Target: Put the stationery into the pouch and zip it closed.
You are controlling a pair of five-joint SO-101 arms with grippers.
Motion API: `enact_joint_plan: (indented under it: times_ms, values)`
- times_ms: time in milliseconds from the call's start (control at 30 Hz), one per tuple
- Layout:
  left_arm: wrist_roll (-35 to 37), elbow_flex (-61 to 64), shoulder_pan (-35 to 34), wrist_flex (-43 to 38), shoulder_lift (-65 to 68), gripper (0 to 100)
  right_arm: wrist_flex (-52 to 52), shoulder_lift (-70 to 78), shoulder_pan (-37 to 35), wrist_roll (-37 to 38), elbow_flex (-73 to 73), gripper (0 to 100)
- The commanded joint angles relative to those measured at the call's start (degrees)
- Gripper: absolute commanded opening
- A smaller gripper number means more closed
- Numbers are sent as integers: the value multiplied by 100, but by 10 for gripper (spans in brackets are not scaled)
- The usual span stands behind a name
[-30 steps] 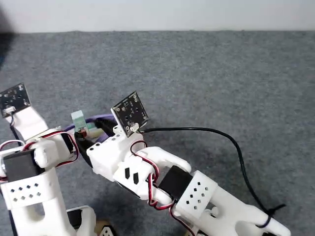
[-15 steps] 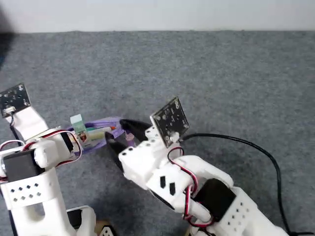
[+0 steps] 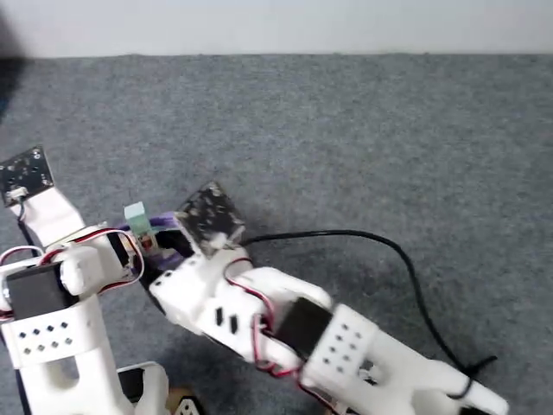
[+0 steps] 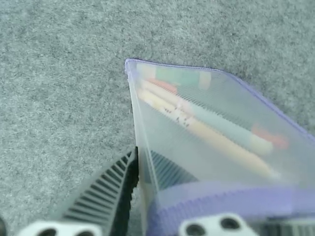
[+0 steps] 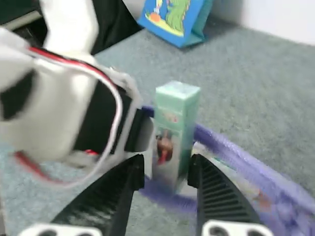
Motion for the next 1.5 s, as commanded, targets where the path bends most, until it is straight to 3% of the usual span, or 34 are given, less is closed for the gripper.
enact_joint_plan:
  times_ms: [0, 267, 500, 700, 800, 1000, 1233, 1467]
  values:
    - [70, 13, -9, -79, 62, 13, -145, 242, 400, 53, -88, 143]
    - [70, 13, -9, -79, 62, 13, 1569, -1191, 505, 53, -466, 143]
    - [70, 13, -9, -79, 62, 13, 2220, -2062, 585, 53, -484, 143]
    - [70, 13, -9, -79, 62, 13, 2949, -2352, 1455, 44, -44, 146]
    - [70, 13, -9, -79, 62, 13, 2668, -2343, 1543, 273, 343, 147]
    - [70, 13, -9, -79, 62, 13, 1051, -2343, 1429, 1248, 1705, 145]
    - [70, 13, -9, -70, 62, 13, 242, -2299, 1437, 1292, 2453, 144]
    - [70, 13, -9, -70, 62, 13, -505, -1244, 1578, 1284, 2224, 144]
